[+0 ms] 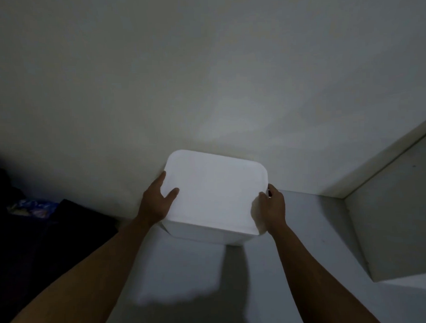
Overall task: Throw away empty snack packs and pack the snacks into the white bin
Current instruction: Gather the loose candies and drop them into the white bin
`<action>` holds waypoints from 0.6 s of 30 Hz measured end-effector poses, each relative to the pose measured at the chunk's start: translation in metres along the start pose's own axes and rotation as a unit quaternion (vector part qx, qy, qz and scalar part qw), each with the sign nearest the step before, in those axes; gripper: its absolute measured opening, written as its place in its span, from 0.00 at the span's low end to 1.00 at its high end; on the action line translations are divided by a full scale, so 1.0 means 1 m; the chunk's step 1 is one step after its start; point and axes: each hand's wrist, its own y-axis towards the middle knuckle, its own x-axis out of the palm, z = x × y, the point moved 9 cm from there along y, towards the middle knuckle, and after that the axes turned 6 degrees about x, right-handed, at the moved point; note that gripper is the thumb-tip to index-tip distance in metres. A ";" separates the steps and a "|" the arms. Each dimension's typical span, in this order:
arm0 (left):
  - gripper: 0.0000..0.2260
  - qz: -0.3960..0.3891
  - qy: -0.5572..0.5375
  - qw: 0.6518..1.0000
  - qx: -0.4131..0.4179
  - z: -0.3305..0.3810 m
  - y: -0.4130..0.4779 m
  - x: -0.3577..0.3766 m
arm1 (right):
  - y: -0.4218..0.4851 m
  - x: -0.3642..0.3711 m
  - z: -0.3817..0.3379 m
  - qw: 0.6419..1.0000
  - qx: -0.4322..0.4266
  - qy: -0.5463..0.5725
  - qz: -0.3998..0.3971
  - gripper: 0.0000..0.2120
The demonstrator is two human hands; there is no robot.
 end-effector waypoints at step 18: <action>0.36 -0.010 0.003 1.000 0.000 -0.005 0.006 0.006 | 0.008 0.013 0.005 0.995 0.022 -0.101 0.010 0.18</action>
